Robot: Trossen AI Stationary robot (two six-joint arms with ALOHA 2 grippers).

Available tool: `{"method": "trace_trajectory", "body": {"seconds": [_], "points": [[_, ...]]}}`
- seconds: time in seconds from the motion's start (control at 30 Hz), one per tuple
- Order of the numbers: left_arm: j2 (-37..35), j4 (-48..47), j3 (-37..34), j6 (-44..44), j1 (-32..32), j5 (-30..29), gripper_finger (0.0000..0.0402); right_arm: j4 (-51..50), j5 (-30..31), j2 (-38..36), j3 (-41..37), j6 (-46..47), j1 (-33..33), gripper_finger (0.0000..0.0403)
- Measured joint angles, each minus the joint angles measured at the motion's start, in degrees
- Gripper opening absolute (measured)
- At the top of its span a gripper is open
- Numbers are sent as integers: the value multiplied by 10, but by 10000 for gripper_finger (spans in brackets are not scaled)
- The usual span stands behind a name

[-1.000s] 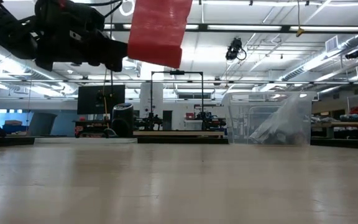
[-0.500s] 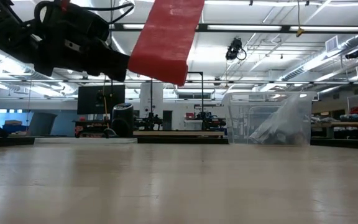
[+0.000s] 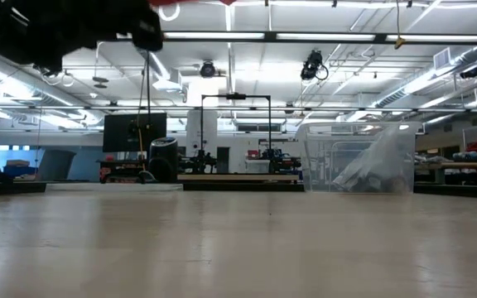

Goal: Roll bandage
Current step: Roll the red bandage

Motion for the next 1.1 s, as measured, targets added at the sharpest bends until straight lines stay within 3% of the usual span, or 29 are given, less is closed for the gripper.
{"method": "trace_trajectory", "body": {"seconds": [0.4, 0.87, 1.1], "points": [[-48, -36, 41, 2, -49, 4, 0, -117, -56, 20, 0, 137, -4, 0], [-94, -35, 60, 3, -65, -15, 0, -204, -55, 34, -1, 242, 47, 1], [-108, -32, 60, 3, -65, -29, 0, -207, -54, 34, -1, 257, 65, 25]]}}
